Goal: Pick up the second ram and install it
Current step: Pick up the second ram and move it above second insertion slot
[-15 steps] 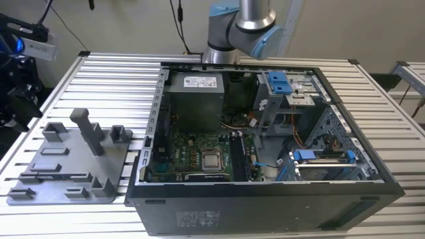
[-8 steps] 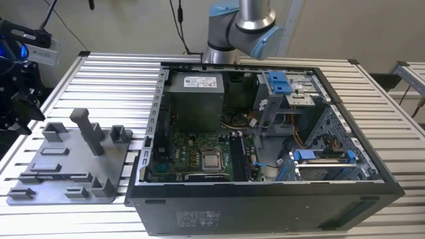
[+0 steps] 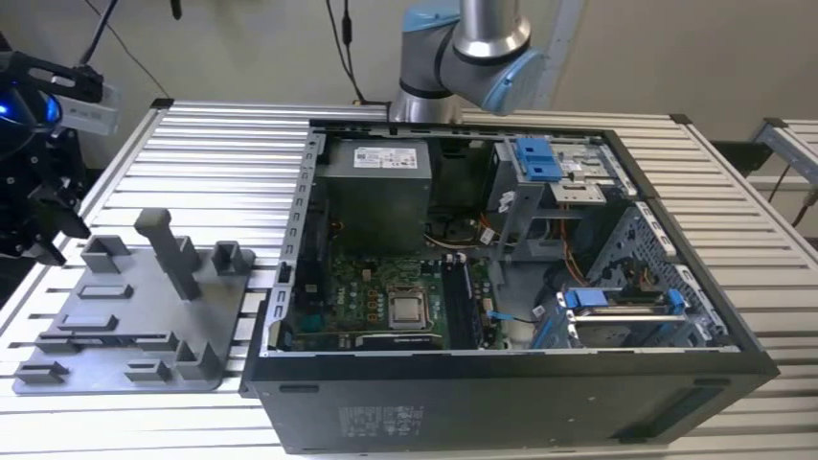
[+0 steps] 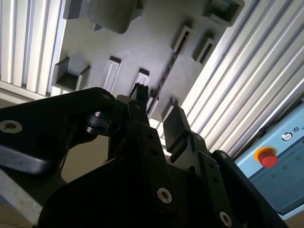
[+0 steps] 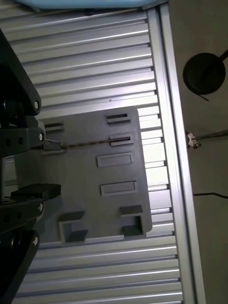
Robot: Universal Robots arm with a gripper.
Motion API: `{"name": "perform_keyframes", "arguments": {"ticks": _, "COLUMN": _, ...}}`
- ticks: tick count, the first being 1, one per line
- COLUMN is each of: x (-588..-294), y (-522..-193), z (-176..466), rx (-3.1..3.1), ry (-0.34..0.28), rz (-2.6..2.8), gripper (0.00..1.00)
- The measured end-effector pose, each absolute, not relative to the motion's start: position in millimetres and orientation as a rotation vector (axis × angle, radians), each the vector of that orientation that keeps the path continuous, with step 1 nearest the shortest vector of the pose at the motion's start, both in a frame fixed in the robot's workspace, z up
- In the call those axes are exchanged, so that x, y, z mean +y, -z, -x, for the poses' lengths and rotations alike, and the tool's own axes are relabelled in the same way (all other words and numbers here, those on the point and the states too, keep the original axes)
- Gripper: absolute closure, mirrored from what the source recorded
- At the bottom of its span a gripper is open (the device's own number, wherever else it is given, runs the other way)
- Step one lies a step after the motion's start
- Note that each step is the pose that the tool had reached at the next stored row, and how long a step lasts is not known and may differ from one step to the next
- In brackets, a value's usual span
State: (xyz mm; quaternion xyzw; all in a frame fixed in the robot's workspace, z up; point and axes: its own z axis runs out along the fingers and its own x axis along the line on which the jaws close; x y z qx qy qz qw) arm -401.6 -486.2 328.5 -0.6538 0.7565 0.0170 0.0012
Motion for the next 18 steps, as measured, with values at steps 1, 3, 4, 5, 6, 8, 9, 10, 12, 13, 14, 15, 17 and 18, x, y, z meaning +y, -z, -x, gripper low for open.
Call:
{"name": "perform_keyframes", "arguments": {"ticks": 1, "x": -486.3, "y": -327.6, "z": 401.6, "rx": 2.372, "ry": -0.053, "rz": 2.055, "gripper": 0.58}}
{"name": "perform_keyframes", "arguments": {"ticks": 3, "x": -486.3, "y": -325.7, "z": 401.8, "rx": 2.368, "ry": -0.053, "rz": 2.061, "gripper": 0.58}}
{"name": "perform_keyframes", "arguments": {"ticks": 4, "x": -486.2, "y": -324.7, "z": 402.2, "rx": 2.366, "ry": -0.052, "rz": 2.062, "gripper": 0.58}}
{"name": "perform_keyframes", "arguments": {"ticks": 5, "x": -486.2, "y": -323.6, "z": 402.8, "rx": 2.363, "ry": -0.051, "rz": 2.064, "gripper": 0.58}}
{"name": "perform_keyframes", "arguments": {"ticks": 6, "x": -486.3, "y": -322.5, "z": 403.5, "rx": 2.36, "ry": -0.048, "rz": 2.065, "gripper": 0.58}}
{"name": "perform_keyframes", "arguments": {"ticks": 8, "x": -486.3, "y": -320.1, "z": 405.6, "rx": 2.354, "ry": -0.041, "rz": 2.064, "gripper": 0.58}}
{"name": "perform_keyframes", "arguments": {"ticks": 9, "x": -486.3, "y": -318.8, "z": 406.7, "rx": 2.35, "ry": -0.037, "rz": 2.063, "gripper": 0.58}}
{"name": "perform_keyframes", "arguments": {"ticks": 10, "x": -486.3, "y": -317.5, "z": 407.7, "rx": 2.348, "ry": -0.033, "rz": 2.062, "gripper": 0.58}}
{"name": "perform_keyframes", "arguments": {"ticks": 12, "x": -486.3, "y": -314.3, "z": 408.8, "rx": 2.345, "ry": -0.032, "rz": 2.063, "gripper": 0.58}}
{"name": "perform_keyframes", "arguments": {"ticks": 13, "x": -486.3, "y": -313.1, "z": 409.1, "rx": 2.344, "ry": -0.032, "rz": 2.065, "gripper": 0.58}}
{"name": "perform_keyframes", "arguments": {"ticks": 14, "x": -486.3, "y": -312.1, "z": 409.1, "rx": 2.343, "ry": -0.032, "rz": 2.066, "gripper": 0.58}}
{"name": "perform_keyframes", "arguments": {"ticks": 15, "x": -486.3, "y": -311.1, "z": 409.2, "rx": 2.342, "ry": -0.032, "rz": 2.067, "gripper": 0.58}}
{"name": "perform_keyframes", "arguments": {"ticks": 17, "x": -486.3, "y": -309.4, "z": 409.3, "rx": 2.342, "ry": -0.032, "rz": 2.067, "gripper": 0.58}}
{"name": "perform_keyframes", "arguments": {"ticks": 18, "x": -486.3, "y": -308.4, "z": 409.3, "rx": 2.343, "ry": -0.031, "rz": 2.068, "gripper": 0.58}}
